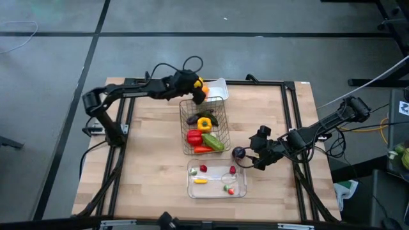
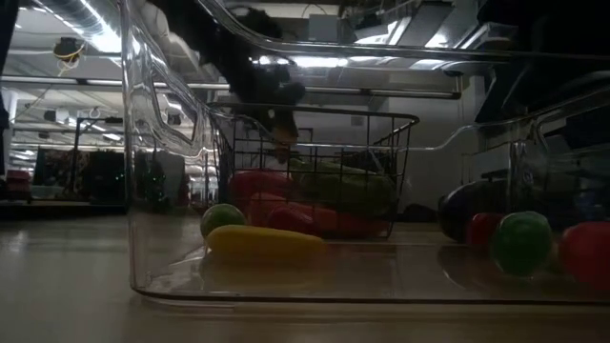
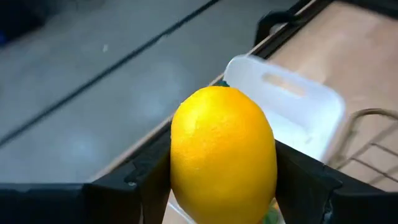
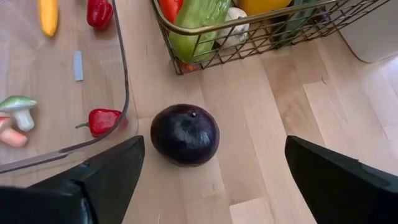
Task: Sort produce into baskets
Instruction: Put the lemon into the white bin
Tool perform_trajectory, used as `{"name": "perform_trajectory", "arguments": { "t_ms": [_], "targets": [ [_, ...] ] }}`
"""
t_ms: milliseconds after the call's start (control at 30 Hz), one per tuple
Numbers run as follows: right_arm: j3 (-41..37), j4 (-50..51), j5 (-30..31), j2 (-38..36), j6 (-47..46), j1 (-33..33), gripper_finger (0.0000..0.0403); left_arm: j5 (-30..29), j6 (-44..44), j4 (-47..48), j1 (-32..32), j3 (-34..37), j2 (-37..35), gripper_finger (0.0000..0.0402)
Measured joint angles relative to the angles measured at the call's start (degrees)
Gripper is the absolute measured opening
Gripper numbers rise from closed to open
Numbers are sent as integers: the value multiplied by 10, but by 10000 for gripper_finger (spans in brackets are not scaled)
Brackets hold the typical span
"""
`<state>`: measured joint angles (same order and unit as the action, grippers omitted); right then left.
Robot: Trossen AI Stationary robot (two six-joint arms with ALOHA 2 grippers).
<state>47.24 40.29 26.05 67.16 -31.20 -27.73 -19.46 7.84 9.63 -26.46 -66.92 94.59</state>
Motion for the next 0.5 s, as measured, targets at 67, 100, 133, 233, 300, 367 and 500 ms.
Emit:
{"name": "perform_trajectory", "arguments": {
  "t_ms": [67, 100, 133, 233, 300, 367, 500],
  "targets": [
    [0, 0, 0, 0, 0, 0, 386, 1, 33, 0, -7, 0, 16, 230],
    [0, 0, 0, 0, 0, 0, 386, 1, 49, 1, -10, 0, 21, 230],
    [0, 0, 0, 0, 0, 0, 386, 3, 62, 4, -12, 0, 26, 230],
    [0, 0, 1, 0, 0, 0, 386, 18, 87, 4, -18, 0, 34, 230],
    [0, 0, 1, 0, 0, 0, 386, 22, 100, 5, -18, 0, 35, 230],
    [0, 0, 1, 0, 0, 0, 386, 23, 108, 6, -19, 0, 35, 230],
    [0, 0, 1, 0, 0, 0, 386, 23, 119, 7, -22, 0, 35, 234]
  ]
}}
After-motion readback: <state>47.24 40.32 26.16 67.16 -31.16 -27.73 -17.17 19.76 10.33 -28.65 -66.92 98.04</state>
